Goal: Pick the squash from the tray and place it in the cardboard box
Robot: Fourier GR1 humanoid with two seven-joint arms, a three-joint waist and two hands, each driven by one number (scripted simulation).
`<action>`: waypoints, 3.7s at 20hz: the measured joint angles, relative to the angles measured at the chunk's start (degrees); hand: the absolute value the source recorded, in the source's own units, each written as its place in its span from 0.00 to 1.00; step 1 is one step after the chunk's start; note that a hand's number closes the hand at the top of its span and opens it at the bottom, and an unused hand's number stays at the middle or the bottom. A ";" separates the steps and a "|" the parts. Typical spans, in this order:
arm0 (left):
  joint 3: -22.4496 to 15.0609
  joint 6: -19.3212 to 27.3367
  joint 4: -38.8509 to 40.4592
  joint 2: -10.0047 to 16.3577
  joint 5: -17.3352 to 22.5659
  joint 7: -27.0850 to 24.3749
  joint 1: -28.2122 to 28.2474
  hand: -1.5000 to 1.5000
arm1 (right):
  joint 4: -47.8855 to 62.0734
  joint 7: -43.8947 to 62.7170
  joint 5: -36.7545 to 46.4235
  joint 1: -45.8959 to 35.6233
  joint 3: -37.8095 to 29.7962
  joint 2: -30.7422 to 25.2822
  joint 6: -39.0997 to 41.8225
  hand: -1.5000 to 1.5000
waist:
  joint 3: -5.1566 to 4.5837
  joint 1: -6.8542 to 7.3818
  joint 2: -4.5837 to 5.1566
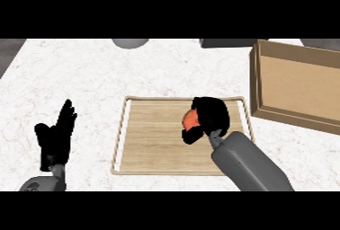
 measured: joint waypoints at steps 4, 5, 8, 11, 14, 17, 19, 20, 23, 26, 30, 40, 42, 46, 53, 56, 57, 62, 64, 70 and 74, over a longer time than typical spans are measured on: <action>0.69 0.75 0.31 -0.24 0.10 -0.33 0.81 0.50 | -9.99 -11.56 -0.48 8.58 4.98 -8.65 0.73 1.00 | -0.02 -1.81 -0.54; 0.92 0.77 0.10 -0.20 0.25 -0.51 1.21 0.50 | -13.11 -13.72 -0.74 10.81 5.63 -11.41 0.98 1.00 | -0.02 -1.99 -0.54; 1.27 0.72 0.01 -0.05 0.29 -1.43 2.35 0.50 | -22.92 -19.65 -1.49 17.27 5.78 -20.60 0.43 1.00 | -0.02 -2.61 -0.38; 1.51 0.49 0.08 -0.11 0.46 -2.12 3.08 0.50 | -33.95 -23.25 -3.04 23.23 3.35 -29.27 -0.41 1.00 | -0.04 -2.57 -0.13; 1.42 0.63 -1.01 0.09 0.32 -1.19 2.83 0.50 | -44.60 -25.49 -6.73 28.03 -1.90 -36.64 -0.88 1.00 | -0.03 -2.69 -0.05; 1.41 0.95 -1.11 -0.20 0.21 -0.95 2.60 0.50 | -53.83 -26.41 -11.47 33.14 -9.01 -42.10 -2.00 1.00 | -0.02 -2.85 0.07; 1.83 0.41 -1.03 0.25 0.56 -0.93 2.55 0.50 | -59.33 -25.86 -15.25 35.97 -14.62 -44.85 -2.08 1.00 | -0.02 -2.71 0.15; 1.83 0.19 -1.17 0.36 0.63 -0.83 2.51 0.50 | -61.53 -25.84 -17.32 37.51 -17.75 -46.10 -2.09 1.00 | -0.02 -2.69 0.17; 1.03 0.61 -1.19 -0.25 -0.06 0.06 1.34 0.50 | -64.70 -26.66 -24.23 41.39 -28.02 -48.78 -1.17 1.00 | 0.02 -2.03 0.41; 1.11 -0.28 -1.21 -0.08 0.07 -0.70 1.75 0.50 | -65.33 -27.42 -29.09 44.10 -38.27 -50.05 0.90 1.00 | 0.00 -1.05 0.58; 0.97 -0.54 -0.45 -0.33 -0.19 0.54 -0.76 0.50 | -61.18 -31.62 -33.90 44.61 -49.67 -49.67 4.11 1.00 | 0.02 0.11 0.85; -0.24 -0.59 2.45 -2.65 -2.30 -0.94 -2.98 0.50 | -37.97 -40.36 -35.43 30.09 -52.36 -48.53 8.63 1.00 | 0.02 2.69 1.42; -0.09 -1.42 1.21 -2.11 -1.94 0.04 -2.80 0.50 | -32.21 -42.81 -35.35 26.51 -51.45 -48.47 9.36 1.00 | 0.02 3.12 1.45; 0.00 -2.22 2.07 -2.37 -1.94 -1.17 -2.96 0.50 | -19.28 -48.40 -30.50 18.30 -46.68 -46.90 7.63 1.00 | 0.04 3.80 1.63; 0.18 -3.21 0.92 -1.94 -1.98 -0.41 -2.79 0.50 | 1.92 -56.63 -20.33 6.00 -40.01 -41.77 1.71 1.00 | 0.07 4.40 1.81; 0.36 -3.06 1.06 -1.89 -2.29 0.10 -3.64 0.50 | 11.17 -58.34 -18.47 1.52 -39.17 -39.23 0.90 0.00 | 0.07 4.35 1.84; 0.14 -2.92 1.07 -2.11 -2.53 0.22 -3.79 0.50 | 14.29 -58.64 -18.16 -0.16 -39.05 -38.53 1.15 0.00 | 0.09 4.43 1.88; 0.08 -2.96 0.23 -2.32 -2.60 1.00 -3.53 0.50 | 27.20 -65.61 -19.63 -5.35 -40.84 -36.08 3.32 0.00 | 0.12 4.46 1.90; -0.10 -2.78 0.72 -2.92 -2.83 -0.02 -3.05 0.50 | 31.32 -68.46 -20.82 -7.69 -42.21 -35.62 4.46 0.00 | 0.16 4.53 1.98; 0.83 -2.94 0.95 -2.43 -2.59 -0.10 -3.20 0.50 | 38.25 -76.65 -28.51 -10.54 -48.54 -35.38 12.62 0.00 | 0.16 3.92 1.87; 0.39 -2.42 0.11 -2.94 -3.00 0.83 -3.52 0.50 | 43.92 -78.04 -33.42 -12.21 -53.36 -37.88 19.13 0.00 | 0.19 3.91 1.90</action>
